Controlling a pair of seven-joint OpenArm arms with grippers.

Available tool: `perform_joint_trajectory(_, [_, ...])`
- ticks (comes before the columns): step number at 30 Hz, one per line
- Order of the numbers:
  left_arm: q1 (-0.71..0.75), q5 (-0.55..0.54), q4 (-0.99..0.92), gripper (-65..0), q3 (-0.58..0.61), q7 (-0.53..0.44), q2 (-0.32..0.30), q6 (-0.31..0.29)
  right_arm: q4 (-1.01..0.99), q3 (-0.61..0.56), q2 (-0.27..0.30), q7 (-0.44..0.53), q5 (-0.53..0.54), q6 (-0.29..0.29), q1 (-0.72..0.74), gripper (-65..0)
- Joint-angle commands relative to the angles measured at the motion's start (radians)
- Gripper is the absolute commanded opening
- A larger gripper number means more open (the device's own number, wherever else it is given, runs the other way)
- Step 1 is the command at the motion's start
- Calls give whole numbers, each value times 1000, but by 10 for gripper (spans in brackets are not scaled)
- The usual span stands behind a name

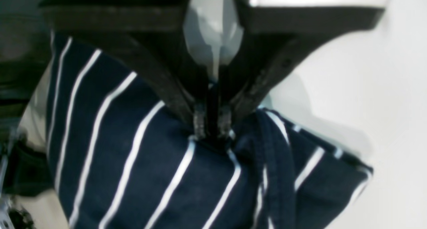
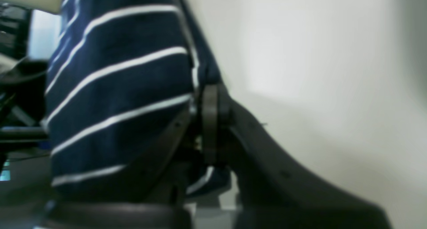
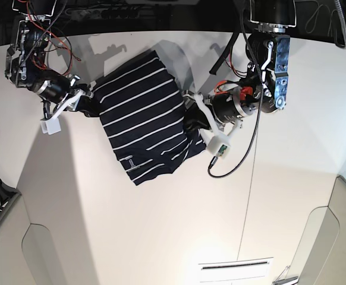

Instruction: Fold the T-shirt properly

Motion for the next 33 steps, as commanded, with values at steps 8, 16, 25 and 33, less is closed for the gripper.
perform_joint_trajectory(8, [-150, 32, -105, -607, 0, -19, -9, 10, 15, 0, -104, -67, 47, 12, -3, -650])
perform_joint_trajectory(16, [-180, 0, -100, -607, -2, -6, -75, 16, 43, -2, -113, -82, 35, 13, -3, -650])
perform_joint_trajectory(25, [-51, -101, 88, -607, -7, 13, -188, 43, 260, -2, 76, -188, 58, 9, -4, -650])
perform_joint_trajectory(33, [294, -25, 320, -607, -132, 16, -151, 45, 374, 10, 313, -217, 136, 6, -121, -650])
